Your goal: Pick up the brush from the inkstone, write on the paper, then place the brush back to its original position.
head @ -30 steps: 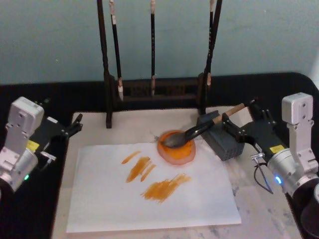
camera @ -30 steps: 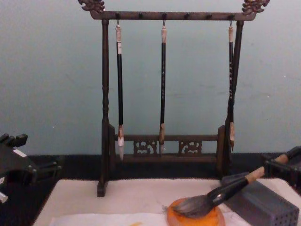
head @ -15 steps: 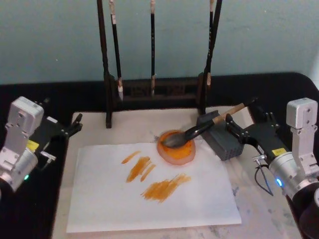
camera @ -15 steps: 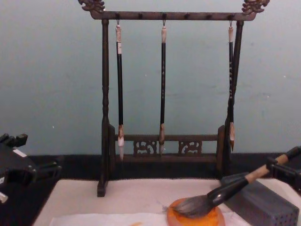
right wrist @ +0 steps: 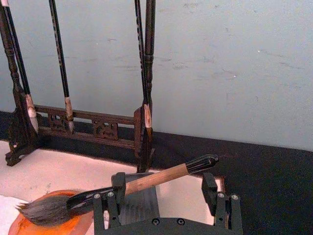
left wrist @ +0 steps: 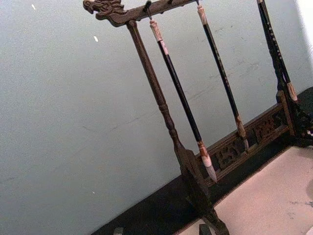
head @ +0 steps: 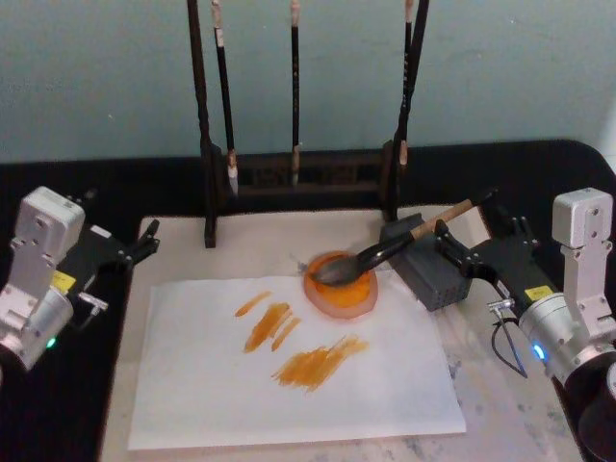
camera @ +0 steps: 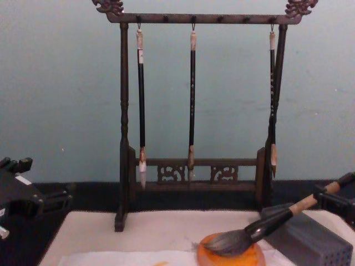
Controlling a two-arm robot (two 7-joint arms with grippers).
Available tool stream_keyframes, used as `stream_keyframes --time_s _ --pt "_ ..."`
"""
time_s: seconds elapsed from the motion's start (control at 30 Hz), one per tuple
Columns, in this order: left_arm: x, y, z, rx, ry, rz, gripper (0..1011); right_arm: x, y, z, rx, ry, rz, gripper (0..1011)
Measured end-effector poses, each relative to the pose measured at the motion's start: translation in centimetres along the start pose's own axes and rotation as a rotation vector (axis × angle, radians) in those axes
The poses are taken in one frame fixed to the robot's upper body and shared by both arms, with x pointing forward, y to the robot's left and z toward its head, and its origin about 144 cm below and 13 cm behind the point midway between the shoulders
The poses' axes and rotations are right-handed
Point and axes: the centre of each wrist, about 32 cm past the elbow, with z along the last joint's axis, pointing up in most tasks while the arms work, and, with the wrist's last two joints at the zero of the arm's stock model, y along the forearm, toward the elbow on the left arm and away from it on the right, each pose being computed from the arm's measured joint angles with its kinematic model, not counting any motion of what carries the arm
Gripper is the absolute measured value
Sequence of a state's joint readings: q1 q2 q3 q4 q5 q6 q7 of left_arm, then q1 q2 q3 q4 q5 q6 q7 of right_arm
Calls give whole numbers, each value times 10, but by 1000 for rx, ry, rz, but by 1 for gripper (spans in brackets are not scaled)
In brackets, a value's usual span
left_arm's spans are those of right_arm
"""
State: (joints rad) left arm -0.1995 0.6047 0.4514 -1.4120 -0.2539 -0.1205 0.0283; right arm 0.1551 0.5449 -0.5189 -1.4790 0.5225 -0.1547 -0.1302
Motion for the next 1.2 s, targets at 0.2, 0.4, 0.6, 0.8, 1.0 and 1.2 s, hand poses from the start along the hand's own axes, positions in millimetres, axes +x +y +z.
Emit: stream_keyframes --time_s 0.2,0.4,0.6,0.8,1.0,1.2 --pt "0 0 0 0 0 0 1001 0 0 0 -1 0 1 1000" --pt "0 0 0 0 0 0 1001 0 0 0 -1 0 1 1000" --pt "0 0 0 0 0 0 1001 0 0 1 -1 0 1 1000" --pt "0 0 0 0 0 0 1001 0 0 1 -2 0 1 1000" --pt "0 0 0 0 0 0 1001 0 0 1 -2 1 1 1000" --pt "0 0 0 0 0 0 1001 0 0 1 -2 1 1 1000"
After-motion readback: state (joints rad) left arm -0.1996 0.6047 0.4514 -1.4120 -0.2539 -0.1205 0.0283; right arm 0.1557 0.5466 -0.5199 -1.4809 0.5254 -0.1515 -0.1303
